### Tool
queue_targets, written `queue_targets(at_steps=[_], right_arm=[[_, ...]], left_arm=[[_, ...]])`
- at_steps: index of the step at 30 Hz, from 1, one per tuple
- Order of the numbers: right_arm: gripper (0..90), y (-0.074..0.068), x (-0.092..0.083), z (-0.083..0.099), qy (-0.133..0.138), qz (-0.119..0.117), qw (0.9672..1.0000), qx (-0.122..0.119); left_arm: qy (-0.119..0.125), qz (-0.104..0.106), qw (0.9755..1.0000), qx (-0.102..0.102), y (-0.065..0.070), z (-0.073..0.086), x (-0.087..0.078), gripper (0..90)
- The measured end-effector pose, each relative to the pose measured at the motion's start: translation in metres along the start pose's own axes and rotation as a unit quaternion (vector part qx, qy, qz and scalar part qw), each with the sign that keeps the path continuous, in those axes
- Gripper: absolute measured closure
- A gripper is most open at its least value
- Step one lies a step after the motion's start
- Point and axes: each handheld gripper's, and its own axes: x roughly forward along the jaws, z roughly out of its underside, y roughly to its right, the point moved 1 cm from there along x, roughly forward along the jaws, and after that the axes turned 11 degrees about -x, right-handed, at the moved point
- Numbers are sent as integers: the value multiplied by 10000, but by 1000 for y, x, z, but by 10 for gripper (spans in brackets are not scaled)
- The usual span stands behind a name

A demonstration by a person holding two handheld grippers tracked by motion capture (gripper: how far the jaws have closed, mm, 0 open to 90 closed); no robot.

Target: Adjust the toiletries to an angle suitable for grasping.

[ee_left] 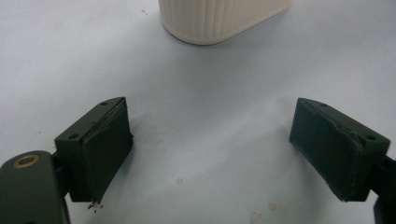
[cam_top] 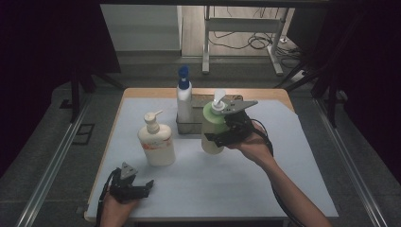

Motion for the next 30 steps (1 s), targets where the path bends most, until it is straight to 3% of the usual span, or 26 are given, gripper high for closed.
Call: queue_targets(at_steps=[18,30], right_arm=[[127,25,6,-29,41,319,9995,72],[128,40,22,-41,22,463,9989,110]], left_arm=[[1,-9,10000,8,0,0,0,122],[-1,-7,10000,9,0,0,0,122]])
